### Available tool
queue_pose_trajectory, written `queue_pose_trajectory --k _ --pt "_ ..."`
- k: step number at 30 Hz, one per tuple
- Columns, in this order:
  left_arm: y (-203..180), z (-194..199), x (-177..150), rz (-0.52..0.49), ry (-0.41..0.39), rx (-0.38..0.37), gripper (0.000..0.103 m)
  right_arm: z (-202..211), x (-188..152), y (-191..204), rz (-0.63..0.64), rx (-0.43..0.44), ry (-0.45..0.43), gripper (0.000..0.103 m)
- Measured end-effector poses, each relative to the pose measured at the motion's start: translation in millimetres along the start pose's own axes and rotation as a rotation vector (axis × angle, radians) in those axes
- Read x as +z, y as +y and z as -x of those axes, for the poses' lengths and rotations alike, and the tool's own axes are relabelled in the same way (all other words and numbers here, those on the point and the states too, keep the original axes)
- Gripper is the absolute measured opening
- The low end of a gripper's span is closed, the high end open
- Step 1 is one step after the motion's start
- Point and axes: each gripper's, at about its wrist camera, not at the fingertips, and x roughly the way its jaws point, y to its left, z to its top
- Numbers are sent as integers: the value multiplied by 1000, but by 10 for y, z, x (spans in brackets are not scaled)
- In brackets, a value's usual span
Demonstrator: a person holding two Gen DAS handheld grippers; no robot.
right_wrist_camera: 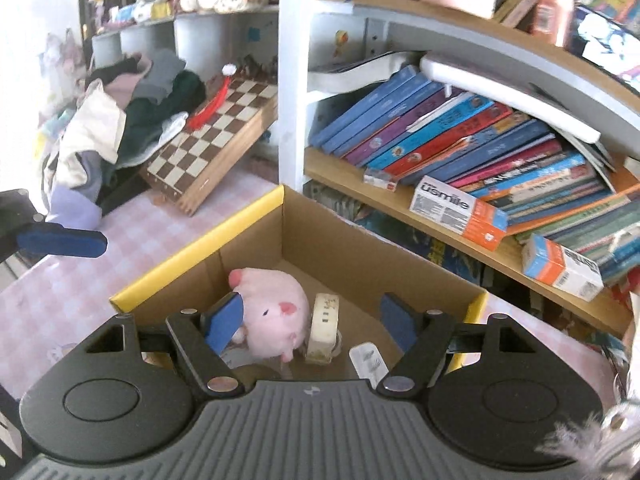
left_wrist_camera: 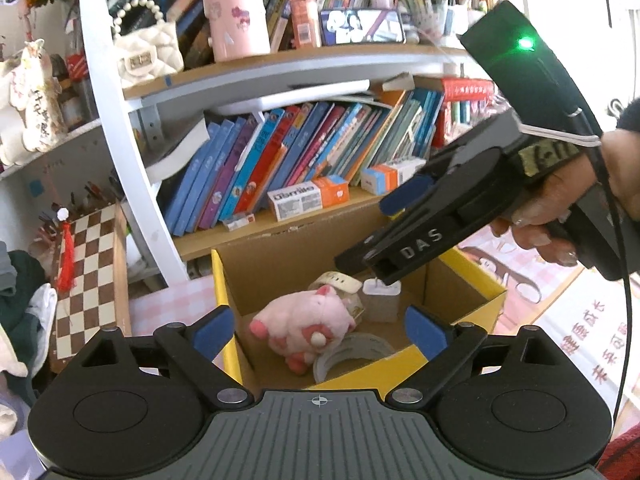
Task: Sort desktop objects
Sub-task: 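Withdraw both tools from the box back over the remaining objects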
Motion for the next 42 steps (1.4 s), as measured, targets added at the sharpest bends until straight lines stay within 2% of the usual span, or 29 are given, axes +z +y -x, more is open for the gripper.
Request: queue_pose_trajectory --k 9,18,28,42 --pt "-59 328 -147 9 -32 -22 95 406 -322 103 -65 -52 -4 74" --pt "-84 645 -400 21 -26 -41 95 685 -804 375 -142 -82 40 74" --pt "-119 945 -756 51 5 -71 95 909 -1304 769 -238 -126 84 74" --pt "-122 1211 -1276 95 86 -95 95 1021 -1810 1387 -236 -176 161 75"
